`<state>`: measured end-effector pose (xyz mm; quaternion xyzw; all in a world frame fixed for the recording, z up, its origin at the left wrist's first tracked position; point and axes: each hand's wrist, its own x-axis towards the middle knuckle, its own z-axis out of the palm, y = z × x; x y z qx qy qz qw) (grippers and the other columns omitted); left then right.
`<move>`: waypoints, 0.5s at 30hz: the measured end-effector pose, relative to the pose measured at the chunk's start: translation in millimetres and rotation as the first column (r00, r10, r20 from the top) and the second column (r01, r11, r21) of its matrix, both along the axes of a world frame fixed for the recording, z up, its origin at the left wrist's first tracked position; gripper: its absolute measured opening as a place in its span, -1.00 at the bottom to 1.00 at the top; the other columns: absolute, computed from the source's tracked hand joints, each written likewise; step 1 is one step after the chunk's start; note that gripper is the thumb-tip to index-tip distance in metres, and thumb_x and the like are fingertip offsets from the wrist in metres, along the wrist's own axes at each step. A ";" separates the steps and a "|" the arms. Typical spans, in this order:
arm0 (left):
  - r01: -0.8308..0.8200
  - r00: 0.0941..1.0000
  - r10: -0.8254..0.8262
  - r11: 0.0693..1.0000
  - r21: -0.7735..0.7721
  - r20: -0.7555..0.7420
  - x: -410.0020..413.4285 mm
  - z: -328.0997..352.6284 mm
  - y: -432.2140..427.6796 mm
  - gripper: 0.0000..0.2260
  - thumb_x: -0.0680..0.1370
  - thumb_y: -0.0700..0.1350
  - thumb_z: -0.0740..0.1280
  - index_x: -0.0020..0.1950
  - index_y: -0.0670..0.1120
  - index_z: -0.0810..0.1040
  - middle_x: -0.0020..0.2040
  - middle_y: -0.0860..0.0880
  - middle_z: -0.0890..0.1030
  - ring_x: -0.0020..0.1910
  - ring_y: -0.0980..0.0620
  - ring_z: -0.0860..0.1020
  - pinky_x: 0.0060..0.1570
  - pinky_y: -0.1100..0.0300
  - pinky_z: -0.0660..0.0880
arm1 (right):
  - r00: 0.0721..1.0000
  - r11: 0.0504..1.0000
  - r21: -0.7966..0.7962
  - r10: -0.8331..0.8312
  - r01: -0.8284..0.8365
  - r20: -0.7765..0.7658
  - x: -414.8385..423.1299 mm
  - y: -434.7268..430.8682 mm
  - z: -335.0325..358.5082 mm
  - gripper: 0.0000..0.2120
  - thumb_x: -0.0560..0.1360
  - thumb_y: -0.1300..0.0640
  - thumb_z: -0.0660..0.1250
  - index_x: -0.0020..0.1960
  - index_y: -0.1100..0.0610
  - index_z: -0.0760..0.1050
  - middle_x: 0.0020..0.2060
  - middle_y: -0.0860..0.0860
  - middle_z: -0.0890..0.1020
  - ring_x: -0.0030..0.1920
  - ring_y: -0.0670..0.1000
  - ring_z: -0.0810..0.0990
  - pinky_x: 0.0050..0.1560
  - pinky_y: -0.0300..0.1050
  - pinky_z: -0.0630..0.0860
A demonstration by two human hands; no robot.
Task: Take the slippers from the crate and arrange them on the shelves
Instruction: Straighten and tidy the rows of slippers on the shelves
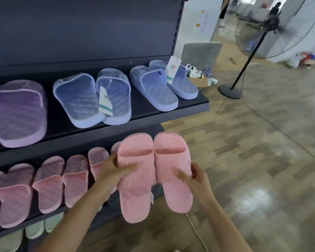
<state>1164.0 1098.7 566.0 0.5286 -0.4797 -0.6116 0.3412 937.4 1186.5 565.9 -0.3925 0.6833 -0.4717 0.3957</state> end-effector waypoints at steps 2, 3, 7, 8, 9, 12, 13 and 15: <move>-0.022 0.999 0.021 0.999 0.032 0.027 -8.4 -10.3 -4.8 -0.36 0.21 0.00 0.60 0.24 -0.04 0.48 0.06 -0.01 0.63 0.03 -0.02 0.60 0.00 -0.01 0.58 | 1.000 0.999 0.031 0.017 -0.018 0.019 -11.0 -9.4 -10.2 -0.64 0.20 -0.05 0.49 -0.18 0.16 0.49 -0.43 -0.11 0.60 -0.41 -0.17 0.56 -0.42 -0.33 0.44; -0.039 0.999 0.037 0.998 0.050 0.036 -13.8 -12.9 -6.2 -0.34 0.20 0.03 0.60 0.25 -0.02 0.47 0.07 0.01 0.63 0.04 -0.02 0.60 0.03 -0.05 0.57 | 0.999 0.998 0.048 0.033 -0.034 0.025 -17.5 -14.5 -15.5 -0.63 0.19 -0.05 0.48 -0.18 0.17 0.48 -0.45 -0.12 0.59 -0.43 -0.18 0.54 -0.43 -0.33 0.43; -0.112 0.992 0.105 0.988 0.108 0.070 -38.5 -29.9 -13.7 -0.49 0.28 -0.05 0.57 0.19 0.01 0.49 0.04 0.03 0.63 0.02 0.01 0.60 0.02 -0.02 0.57 | 0.991 0.990 0.066 0.124 -0.128 0.056 -49.4 -39.4 -37.6 -0.73 0.29 0.08 0.52 -0.16 0.16 0.48 -0.42 -0.09 0.59 -0.44 -0.22 0.55 -0.44 -0.36 0.43; -0.126 0.991 0.118 0.984 0.122 0.070 -45.7 -34.4 -15.6 -0.48 0.25 -0.03 0.58 0.16 0.01 0.51 0.03 0.02 0.64 0.02 0.00 0.61 0.02 -0.04 0.57 | 0.987 0.986 0.077 0.146 -0.150 0.061 -58.7 -45.4 -44.7 -0.78 0.35 0.15 0.51 -0.17 0.16 0.48 -0.43 -0.08 0.60 -0.44 -0.23 0.55 -0.44 -0.36 0.43; -0.144 0.988 0.135 0.980 0.136 0.075 -53.4 -39.5 -17.1 -0.46 0.21 0.00 0.60 0.13 0.01 0.53 0.01 0.01 0.65 0.01 -0.01 0.62 0.02 -0.06 0.57 | 0.983 0.980 0.089 0.170 -0.176 0.071 -67.2 -51.0 -50.5 -0.83 0.38 0.20 0.48 -0.17 0.18 0.48 -0.43 -0.08 0.61 -0.43 -0.22 0.56 -0.44 -0.36 0.44; -0.210 0.976 0.197 0.965 0.155 0.093 -79.9 -59.0 -20.9 -0.55 0.21 0.01 0.60 0.04 0.04 0.56 -0.05 0.03 0.67 -0.03 0.02 0.63 -0.09 0.07 0.60 | 0.971 0.965 0.121 0.225 -0.234 0.084 -92.5 -71.0 -71.3 -0.60 0.28 -0.02 0.52 -0.14 0.28 0.50 -0.35 0.08 0.61 -0.37 -0.08 0.59 -0.37 -0.18 0.52; -0.236 0.970 0.222 0.960 0.150 0.102 -89.0 -64.0 -22.4 -0.64 0.28 -0.06 0.57 0.01 0.06 0.55 -0.06 0.05 0.66 -0.05 0.04 0.62 -0.16 0.18 0.58 | 0.970 0.961 0.133 0.232 -0.241 0.077 -100.9 -79.0 -79.8 -0.46 0.19 -0.13 0.50 -0.13 0.31 0.49 -0.34 0.14 0.58 -0.36 -0.01 0.57 -0.35 -0.07 0.50; -0.272 0.960 0.255 0.949 0.160 0.119 -105.1 -76.8 -27.4 -0.71 0.38 -0.14 0.50 0.03 0.05 0.53 -0.04 0.07 0.64 -0.04 0.08 0.60 -0.22 0.27 0.52 | 0.967 0.955 0.154 0.244 -0.252 0.068 -115.0 -93.4 -98.5 -0.29 0.09 -0.24 0.49 -0.13 0.36 0.47 -0.34 0.21 0.52 -0.33 0.07 0.51 -0.33 0.01 0.44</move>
